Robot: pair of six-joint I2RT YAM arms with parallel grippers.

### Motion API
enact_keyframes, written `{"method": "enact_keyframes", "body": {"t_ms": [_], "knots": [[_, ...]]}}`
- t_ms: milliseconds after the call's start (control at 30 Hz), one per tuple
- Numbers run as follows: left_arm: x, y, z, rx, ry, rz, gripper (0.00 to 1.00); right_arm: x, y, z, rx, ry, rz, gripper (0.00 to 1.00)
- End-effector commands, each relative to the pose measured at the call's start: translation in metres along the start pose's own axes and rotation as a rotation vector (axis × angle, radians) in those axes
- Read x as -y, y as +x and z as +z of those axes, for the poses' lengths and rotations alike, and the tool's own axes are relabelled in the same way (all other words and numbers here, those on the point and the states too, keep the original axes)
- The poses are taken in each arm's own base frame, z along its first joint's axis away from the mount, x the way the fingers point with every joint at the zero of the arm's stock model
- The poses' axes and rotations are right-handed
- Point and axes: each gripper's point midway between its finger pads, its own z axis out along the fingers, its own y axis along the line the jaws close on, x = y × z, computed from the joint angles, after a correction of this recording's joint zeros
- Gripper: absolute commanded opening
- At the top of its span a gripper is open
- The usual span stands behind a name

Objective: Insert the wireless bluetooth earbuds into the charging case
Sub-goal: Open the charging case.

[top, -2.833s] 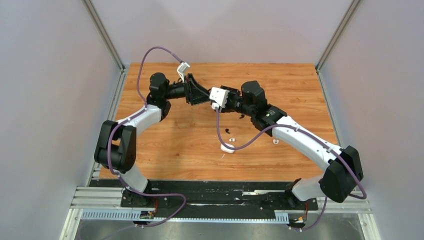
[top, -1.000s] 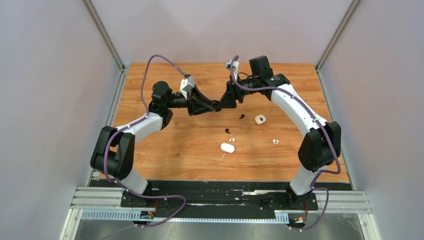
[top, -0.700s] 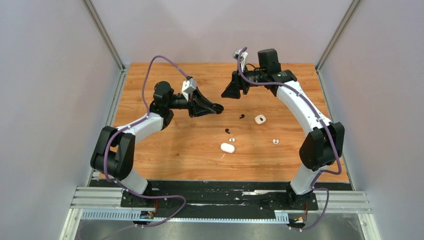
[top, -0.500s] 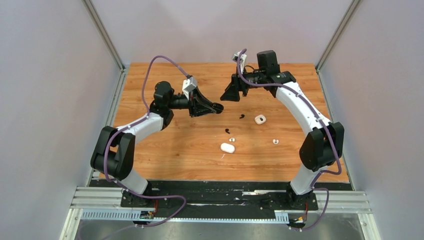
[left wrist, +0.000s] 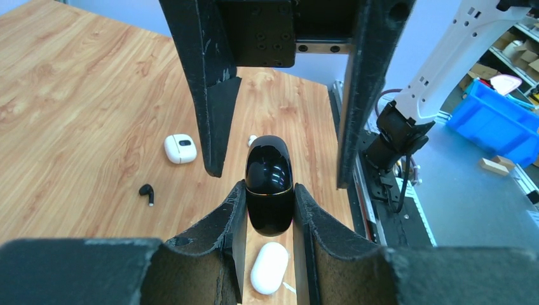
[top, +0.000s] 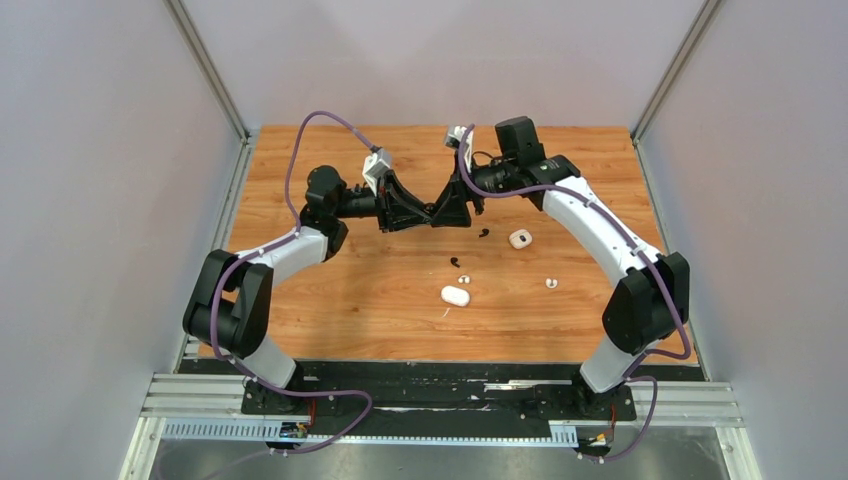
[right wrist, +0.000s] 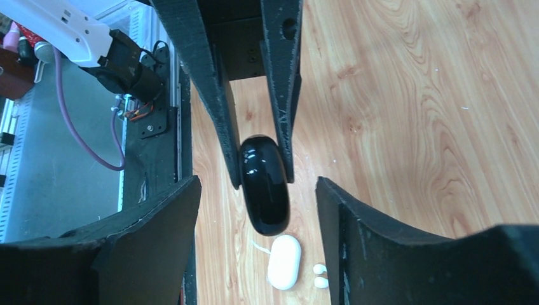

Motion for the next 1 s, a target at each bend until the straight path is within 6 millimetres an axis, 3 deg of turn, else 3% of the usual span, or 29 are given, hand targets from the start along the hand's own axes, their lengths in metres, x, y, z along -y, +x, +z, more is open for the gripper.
{"method": "enact_keyframes", "body": {"t_ms": [0,300,967], "knots": [[0.012,-0.022,0.003,0.021,0.053,0.109,0.0,0.011,-0.007,-0.002,0.012,0.019,-0.04,0.65],[0.023,-0.025,0.003,0.001,0.098,0.217,0.0,0.029,-0.008,-0.015,0.032,0.046,0.018,0.55],[0.017,-0.021,0.005,-0.009,0.08,0.178,0.0,0.042,-0.019,-0.017,0.062,0.087,0.033,0.46]]}}
